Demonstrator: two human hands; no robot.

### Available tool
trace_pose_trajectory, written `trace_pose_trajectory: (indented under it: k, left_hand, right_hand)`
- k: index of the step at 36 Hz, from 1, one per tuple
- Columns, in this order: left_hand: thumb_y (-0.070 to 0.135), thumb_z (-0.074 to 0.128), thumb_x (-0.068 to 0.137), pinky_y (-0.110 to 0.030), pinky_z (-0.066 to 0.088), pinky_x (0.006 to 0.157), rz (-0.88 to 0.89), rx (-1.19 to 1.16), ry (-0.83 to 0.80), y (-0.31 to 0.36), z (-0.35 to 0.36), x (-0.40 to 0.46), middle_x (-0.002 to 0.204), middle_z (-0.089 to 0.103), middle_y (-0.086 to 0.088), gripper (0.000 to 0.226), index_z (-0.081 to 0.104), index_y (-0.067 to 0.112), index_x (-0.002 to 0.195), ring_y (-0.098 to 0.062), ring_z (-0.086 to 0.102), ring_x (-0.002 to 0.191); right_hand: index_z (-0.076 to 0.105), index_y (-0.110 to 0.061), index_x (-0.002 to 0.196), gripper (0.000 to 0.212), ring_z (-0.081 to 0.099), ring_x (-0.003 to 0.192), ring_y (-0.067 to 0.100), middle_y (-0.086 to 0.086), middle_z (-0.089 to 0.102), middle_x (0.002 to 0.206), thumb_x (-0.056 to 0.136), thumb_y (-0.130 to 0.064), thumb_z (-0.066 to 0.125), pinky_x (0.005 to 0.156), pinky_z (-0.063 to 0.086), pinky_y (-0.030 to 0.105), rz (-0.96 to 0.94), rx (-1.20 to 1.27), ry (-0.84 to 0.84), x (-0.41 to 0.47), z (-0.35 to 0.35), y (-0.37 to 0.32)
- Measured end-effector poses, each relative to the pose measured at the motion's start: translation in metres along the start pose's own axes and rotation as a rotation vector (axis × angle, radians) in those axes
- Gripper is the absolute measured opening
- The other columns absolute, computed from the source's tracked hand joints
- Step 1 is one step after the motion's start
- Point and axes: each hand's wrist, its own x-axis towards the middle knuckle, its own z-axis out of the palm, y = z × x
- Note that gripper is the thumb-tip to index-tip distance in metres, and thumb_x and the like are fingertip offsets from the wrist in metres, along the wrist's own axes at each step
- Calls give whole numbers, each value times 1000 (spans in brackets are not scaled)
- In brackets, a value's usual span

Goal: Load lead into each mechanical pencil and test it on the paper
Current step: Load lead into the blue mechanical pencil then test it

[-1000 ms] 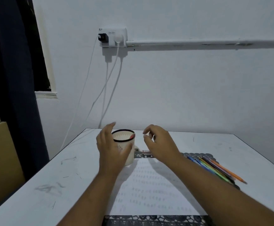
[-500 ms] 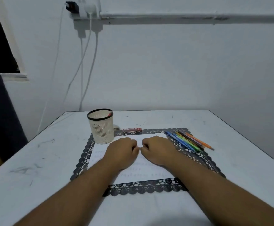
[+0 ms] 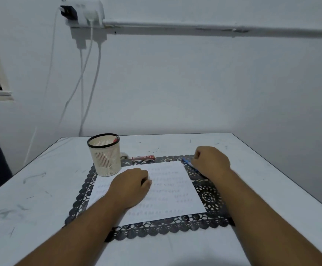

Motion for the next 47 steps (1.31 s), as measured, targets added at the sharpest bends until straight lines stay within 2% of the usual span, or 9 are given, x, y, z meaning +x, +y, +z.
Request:
trace_pose_trajectory:
  k: [7,12,16,23,27,33,36,40,47]
  left_hand:
    - [40,50,101,-30,40,61,-5,-18,-6,5,0,1,77,54,8,33,43,28,71,-7,52,72]
    - [40,51,100,-30,43,63,-13,-54,-8,4,-1,0,77,56,8,30,47,27,72,-6,53,72]
    - [37,54,96,-35,49,64,-18,-150,34,6,-5,0,72,58,7,30,50,24,69,-8,55,69]
    - [29,68,93,-28,43,72,134,-277,322,-1,-22,1,82,54,17,16,56,34,84,-6,49,82]
    - [41,74,87,-29,45,86,166,-235,162,-2,-26,-2,98,57,19,16,66,36,100,-5,50,98]
    - [29,72,82,-40,53,82,30,-273,11,-4,-17,-3,87,63,16,13,64,33,73,0,58,89]
    - [19,71,85,-37,54,82,16,-292,-7,-9,-20,-3,87,64,17,18,63,33,77,-1,59,88]
    - [17,69,87,-35,55,80,2,-287,-24,-14,-22,-1,89,66,18,17,66,33,84,-3,61,88]
    - [26,73,89,-31,53,79,-4,-272,-43,-13,-21,0,92,64,18,11,69,34,94,-3,58,90]
  right_hand:
    - [63,-18,79,18,58,71,17,-4,61,78,91,-30,67,55,36,26,99,-108,-129,7,8,15]
    - [53,-16,69,51,52,65,21,-2,56,70,93,-60,62,60,38,28,57,-45,-76,-2,3,1]
    - [61,-17,78,16,56,72,21,2,69,85,92,-26,60,58,37,27,-12,41,-54,-10,-1,-13]
    - [71,-30,80,11,61,68,15,-7,70,79,91,-32,72,63,52,36,-274,330,-173,-31,18,-41]
    - [69,-34,83,12,63,75,11,-11,69,82,92,-42,69,67,53,38,-378,300,-213,-44,38,-54]
    - [71,-31,87,5,62,71,11,-9,68,83,91,-35,72,65,52,37,-380,367,-264,-44,47,-58]
    - [72,-31,91,3,61,68,12,-8,70,85,93,-28,73,56,48,29,-285,500,-332,-42,43,-47]
    - [75,-35,89,12,66,84,6,-14,72,90,94,-25,70,66,48,25,-260,419,-350,-26,31,-29]
    - [76,-32,91,4,62,74,9,-8,70,83,91,-30,79,66,47,27,-302,408,-366,-25,33,-28]
